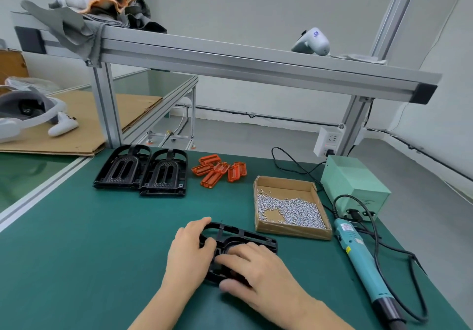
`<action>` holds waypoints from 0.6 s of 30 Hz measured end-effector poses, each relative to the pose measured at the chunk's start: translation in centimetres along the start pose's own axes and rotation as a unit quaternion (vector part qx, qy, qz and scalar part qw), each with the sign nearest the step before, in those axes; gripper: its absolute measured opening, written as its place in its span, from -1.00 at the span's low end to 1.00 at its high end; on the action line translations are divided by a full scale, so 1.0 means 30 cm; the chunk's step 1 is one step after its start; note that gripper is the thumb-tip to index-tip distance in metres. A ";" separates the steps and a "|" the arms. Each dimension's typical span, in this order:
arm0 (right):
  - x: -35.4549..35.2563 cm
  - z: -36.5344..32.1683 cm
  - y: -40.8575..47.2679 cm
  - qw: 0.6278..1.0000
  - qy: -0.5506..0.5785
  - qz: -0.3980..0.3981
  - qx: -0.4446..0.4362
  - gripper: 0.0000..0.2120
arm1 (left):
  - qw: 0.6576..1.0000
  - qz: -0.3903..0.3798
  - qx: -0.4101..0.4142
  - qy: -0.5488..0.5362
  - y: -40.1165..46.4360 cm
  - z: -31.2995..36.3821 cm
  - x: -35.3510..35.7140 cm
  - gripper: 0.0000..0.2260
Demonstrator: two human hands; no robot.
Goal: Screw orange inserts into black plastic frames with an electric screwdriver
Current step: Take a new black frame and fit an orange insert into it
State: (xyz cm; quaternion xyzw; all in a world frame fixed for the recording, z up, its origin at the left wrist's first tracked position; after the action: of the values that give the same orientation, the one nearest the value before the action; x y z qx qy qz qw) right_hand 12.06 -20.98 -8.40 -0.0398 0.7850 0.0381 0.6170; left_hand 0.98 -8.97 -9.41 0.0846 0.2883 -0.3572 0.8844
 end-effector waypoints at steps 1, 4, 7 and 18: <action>-0.011 0.005 0.010 1.000 0.025 0.012 0.001 -0.53 | 1.000 0.003 0.002 0.007 0.002 -0.001 0.002 -0.60; -0.065 0.045 0.071 0.992 0.081 0.083 0.040 -0.62 | 0.999 0.023 0.005 -0.024 0.003 -0.007 0.005 -0.65; -0.105 0.129 0.168 0.978 0.113 0.122 0.129 -0.75 | 0.996 0.051 -0.001 -0.079 0.005 -0.014 0.003 -0.68; -0.143 0.342 0.506 0.926 0.039 -0.009 0.375 -0.65 | 0.996 0.034 -0.002 -0.082 0.019 -0.041 -0.009 -0.70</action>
State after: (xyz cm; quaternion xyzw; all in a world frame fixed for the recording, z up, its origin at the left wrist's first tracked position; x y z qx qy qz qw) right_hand 21.32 -4.71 -6.50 0.1860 0.7654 -0.2659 0.5558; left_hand 0.66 -7.96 -10.28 0.0631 0.2123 -0.3319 0.9170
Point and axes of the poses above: each hand's wrist, its own y-axis towards the middle knuckle, its own x-axis out of the palm, z = x × y, the point moved 1 cm from there along y, towards the middle knuckle, and after that the axes turned 15 degrees about -z, right-handed, at the moved point
